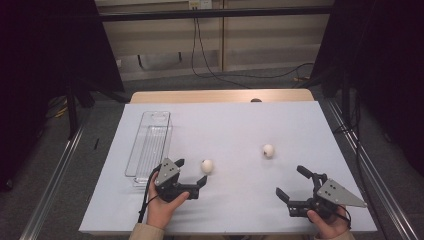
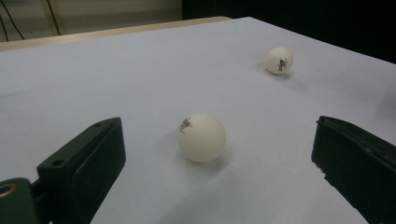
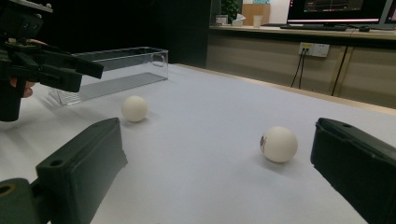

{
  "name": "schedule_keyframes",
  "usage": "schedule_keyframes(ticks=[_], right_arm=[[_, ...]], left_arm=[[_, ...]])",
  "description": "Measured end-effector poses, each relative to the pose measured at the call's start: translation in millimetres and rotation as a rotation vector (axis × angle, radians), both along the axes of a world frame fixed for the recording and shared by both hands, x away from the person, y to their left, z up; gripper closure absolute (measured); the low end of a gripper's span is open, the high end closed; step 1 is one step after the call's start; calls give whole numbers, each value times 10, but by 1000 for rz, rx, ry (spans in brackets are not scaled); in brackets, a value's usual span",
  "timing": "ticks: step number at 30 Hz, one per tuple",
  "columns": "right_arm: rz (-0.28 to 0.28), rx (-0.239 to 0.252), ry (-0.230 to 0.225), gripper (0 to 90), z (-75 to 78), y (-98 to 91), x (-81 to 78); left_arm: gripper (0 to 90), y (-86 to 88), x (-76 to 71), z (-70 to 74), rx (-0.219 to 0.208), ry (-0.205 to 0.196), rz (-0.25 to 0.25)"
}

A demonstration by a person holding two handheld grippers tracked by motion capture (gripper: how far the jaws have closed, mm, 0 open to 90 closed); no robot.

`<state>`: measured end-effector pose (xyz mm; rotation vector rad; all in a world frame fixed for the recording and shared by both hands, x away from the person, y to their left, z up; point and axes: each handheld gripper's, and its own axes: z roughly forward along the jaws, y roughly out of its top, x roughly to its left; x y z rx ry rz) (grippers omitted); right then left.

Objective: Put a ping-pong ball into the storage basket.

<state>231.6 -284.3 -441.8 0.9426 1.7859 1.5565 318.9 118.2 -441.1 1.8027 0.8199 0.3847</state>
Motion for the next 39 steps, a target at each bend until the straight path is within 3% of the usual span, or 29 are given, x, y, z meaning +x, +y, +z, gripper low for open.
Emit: schedule_keyframes(ticks=[6, 39], right_arm=[[3, 0, 0, 20, 0, 1, -1], [1, 9, 1, 21, 1, -12, 5]], left_arm=[[29, -51, 15, 0, 5, 27, 7], [27, -177, 136, -29, 15, 69, 0]])
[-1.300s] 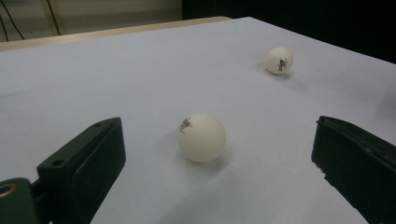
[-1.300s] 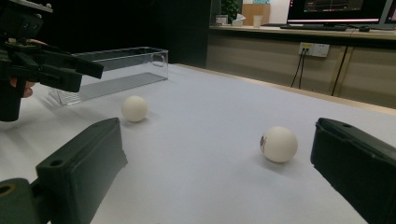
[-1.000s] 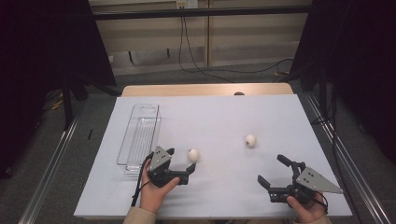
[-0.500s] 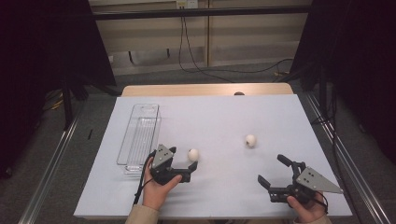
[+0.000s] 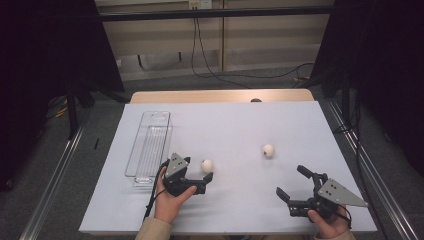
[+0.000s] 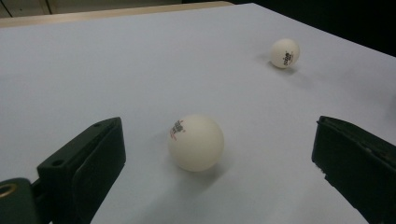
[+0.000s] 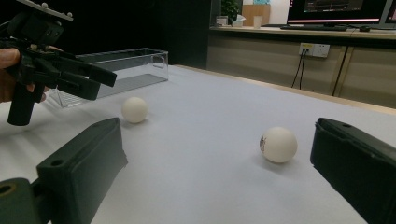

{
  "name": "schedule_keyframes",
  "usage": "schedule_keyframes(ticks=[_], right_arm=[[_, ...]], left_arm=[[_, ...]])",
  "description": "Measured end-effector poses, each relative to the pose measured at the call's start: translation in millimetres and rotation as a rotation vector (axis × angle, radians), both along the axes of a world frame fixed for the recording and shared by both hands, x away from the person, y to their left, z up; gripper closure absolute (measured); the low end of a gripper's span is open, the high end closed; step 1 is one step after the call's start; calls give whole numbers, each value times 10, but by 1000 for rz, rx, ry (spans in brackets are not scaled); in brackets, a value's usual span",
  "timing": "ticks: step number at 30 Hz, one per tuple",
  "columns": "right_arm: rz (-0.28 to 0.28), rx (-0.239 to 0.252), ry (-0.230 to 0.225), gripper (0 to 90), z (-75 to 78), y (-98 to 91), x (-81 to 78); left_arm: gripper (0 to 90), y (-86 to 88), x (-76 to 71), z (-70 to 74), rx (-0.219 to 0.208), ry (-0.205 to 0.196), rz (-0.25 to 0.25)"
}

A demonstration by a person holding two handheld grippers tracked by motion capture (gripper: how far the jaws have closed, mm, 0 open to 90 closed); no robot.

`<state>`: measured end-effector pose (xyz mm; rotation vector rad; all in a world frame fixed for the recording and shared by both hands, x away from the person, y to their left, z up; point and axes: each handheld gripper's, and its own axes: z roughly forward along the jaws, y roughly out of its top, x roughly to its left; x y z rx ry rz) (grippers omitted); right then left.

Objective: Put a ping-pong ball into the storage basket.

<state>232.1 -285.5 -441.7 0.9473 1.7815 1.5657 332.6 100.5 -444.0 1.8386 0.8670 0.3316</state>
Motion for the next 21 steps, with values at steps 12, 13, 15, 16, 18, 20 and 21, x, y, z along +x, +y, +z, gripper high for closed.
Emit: schedule_keyframes(ticks=[12, 13, 15, 16, 18, 20, 21], right_arm=[[-5, 6, 2, 21, -1, -4, -1], [-5, 6, 2, 21, -1, -4, 0], [-5, 6, 1, 21, 1, -4, 0], [-5, 5, 0, 21, 1, -5, -1], [-4, 5, 0, 21, 1, -3, 1], [-4, 4, 2, 20, -1, 0, 3], [-4, 5, 3, 20, -2, 1, 3]], left_arm=[[26, -27, 23, -1, 4, 28, 3], [26, -30, 26, -5, 11, 33, 2], [27, -38, 31, -14, 13, 45, 4], [27, -38, 31, -14, 13, 45, 4], [29, -47, 44, -15, 15, 51, 8], [31, -49, 56, -11, 16, 53, 14], [32, -50, 61, -10, 16, 55, 16]])
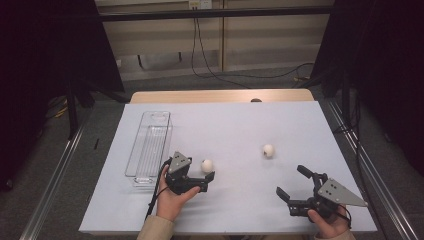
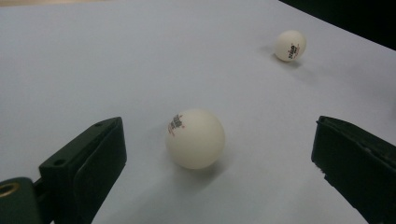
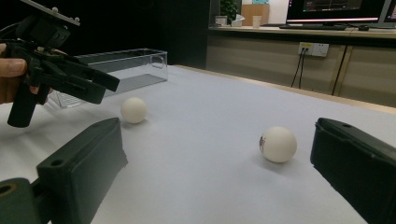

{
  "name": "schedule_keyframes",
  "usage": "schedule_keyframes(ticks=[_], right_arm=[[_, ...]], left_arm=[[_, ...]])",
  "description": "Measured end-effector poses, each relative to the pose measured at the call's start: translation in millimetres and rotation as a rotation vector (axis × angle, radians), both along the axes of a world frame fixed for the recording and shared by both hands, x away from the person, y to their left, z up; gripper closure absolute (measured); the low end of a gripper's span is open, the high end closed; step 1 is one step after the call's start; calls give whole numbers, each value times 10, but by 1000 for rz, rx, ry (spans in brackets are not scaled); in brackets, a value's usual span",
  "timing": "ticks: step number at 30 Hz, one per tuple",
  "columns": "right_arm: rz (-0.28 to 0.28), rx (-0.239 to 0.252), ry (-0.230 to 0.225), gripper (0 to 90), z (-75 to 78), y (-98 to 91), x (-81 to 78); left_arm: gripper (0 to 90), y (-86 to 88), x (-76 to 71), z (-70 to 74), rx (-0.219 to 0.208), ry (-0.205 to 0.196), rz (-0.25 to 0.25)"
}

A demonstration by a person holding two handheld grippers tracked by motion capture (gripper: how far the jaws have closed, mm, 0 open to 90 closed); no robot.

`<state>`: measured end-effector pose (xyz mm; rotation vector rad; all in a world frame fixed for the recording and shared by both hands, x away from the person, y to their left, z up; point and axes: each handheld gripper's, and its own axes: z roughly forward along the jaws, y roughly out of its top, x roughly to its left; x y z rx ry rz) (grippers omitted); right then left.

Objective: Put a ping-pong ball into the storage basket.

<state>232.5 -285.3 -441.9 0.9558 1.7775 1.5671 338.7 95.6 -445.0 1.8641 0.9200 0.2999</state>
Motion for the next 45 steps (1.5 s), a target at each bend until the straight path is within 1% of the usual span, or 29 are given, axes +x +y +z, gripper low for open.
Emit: schedule_keyframes(ticks=[2, 4, 6, 13, 16, 22, 24, 28, 32, 34, 37, 45], right_arm=[[0, 0, -1, 20, 1, -1, 0], [1, 0, -1, 20, 2, -2, 0], [0, 0, -3, 20, 1, -4, 1], [2, 1, 0, 20, 1, 4, 1], [2, 1, -1, 20, 2, 2, 0], [4, 1, -1, 20, 0, 2, 2], [4, 1, -3, 20, 0, 1, 3], [0, 6, -3, 20, 1, -7, 6], [2, 2, -4, 21, 4, -1, 2], [3, 1, -2, 20, 2, 3, 4], [2, 3, -2, 20, 1, 0, 5], [4, 1, -4, 21, 4, 0, 2]], left_arm=[[32, -3, 3, -3, 3, 5, 2], [32, -17, 12, -18, 15, 14, 0], [32, -21, 18, -22, 11, 19, 6], [37, -29, 32, -34, 21, 25, 14], [41, -51, 49, -54, 40, 33, 9], [43, -54, 61, -53, 41, 36, 16], [43, -52, 64, -50, 33, 40, 22], [47, -51, 67, -52, 40, 52, 15], [49, -63, 68, -58, 37, 52, 10], [55, -75, 94, -61, 33, 54, 13], [54, -88, 109, -62, 40, 56, 17], [57, -130, 121, -74, 48, 66, 5]])
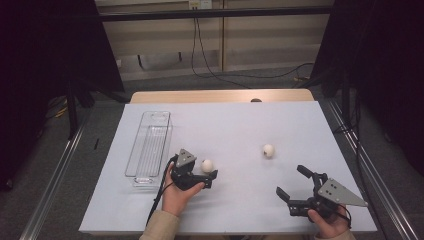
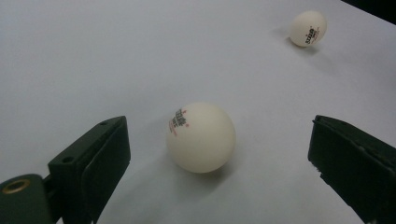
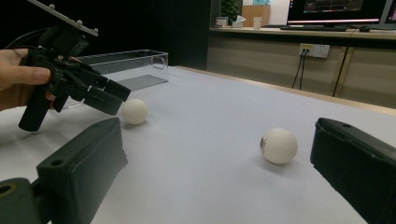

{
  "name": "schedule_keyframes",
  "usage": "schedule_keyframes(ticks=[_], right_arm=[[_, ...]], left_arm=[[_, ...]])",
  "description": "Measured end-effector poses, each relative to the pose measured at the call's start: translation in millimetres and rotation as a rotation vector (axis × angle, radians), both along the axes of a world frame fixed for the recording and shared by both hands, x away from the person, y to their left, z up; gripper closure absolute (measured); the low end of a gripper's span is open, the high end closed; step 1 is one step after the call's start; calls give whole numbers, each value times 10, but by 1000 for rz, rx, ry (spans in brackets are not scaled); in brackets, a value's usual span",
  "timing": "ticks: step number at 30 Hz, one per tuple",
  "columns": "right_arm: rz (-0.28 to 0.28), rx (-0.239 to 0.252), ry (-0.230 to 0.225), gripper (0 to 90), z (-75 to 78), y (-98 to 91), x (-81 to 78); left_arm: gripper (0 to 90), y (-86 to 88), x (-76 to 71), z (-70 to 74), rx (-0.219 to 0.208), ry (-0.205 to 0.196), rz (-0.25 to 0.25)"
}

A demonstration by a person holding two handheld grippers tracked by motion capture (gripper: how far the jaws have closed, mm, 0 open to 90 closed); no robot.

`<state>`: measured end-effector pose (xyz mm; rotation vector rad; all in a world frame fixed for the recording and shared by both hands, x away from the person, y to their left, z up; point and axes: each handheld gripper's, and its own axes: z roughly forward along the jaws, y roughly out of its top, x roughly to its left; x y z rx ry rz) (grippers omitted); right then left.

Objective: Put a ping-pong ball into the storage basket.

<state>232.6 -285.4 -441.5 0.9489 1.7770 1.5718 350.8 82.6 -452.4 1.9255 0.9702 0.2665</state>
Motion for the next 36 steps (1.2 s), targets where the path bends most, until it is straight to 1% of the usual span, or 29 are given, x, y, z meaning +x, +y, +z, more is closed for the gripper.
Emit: schedule_keyframes(ticks=[1, 2, 9, 12, 18, 21, 23, 27, 28, 30, 34, 36], right_arm=[[0, 0, 0, 21, 0, 0, 0], [0, 0, 0, 21, -1, 0, 1], [2, -1, 2, 20, -3, 1, 5], [2, 0, 1, 21, -3, 0, 5], [2, -1, 1, 20, -1, 0, 4], [1, -1, 1, 21, -1, 2, 4], [3, -1, 1, 21, -1, 5, 5], [1, -1, -1, 20, -1, 2, 4], [2, -1, 0, 20, 0, 1, 4], [1, -1, 0, 20, -1, 3, 4], [2, -2, -2, 20, 0, 3, 4], [2, -1, 0, 20, 0, -1, 3]], left_arm=[[57, -6, 5, -3, -1, 1, 1], [59, -10, 16, -5, 8, 2, 1], [59, -25, 33, -5, 10, 9, 4], [58, -32, 38, -6, 4, 11, 6], [60, -31, 56, -6, 12, 19, 10], [66, -28, 66, -8, 15, 23, 22], [66, -22, 69, -11, 27, 27, 26], [75, -30, 68, -19, 35, 29, 32], [77, -30, 71, -22, 44, 29, 33], [86, -28, 74, -23, 47, 31, 33], [94, -28, 99, -22, 35, 32, 44], [94, -38, 108, -21, 39, 33, 37]])
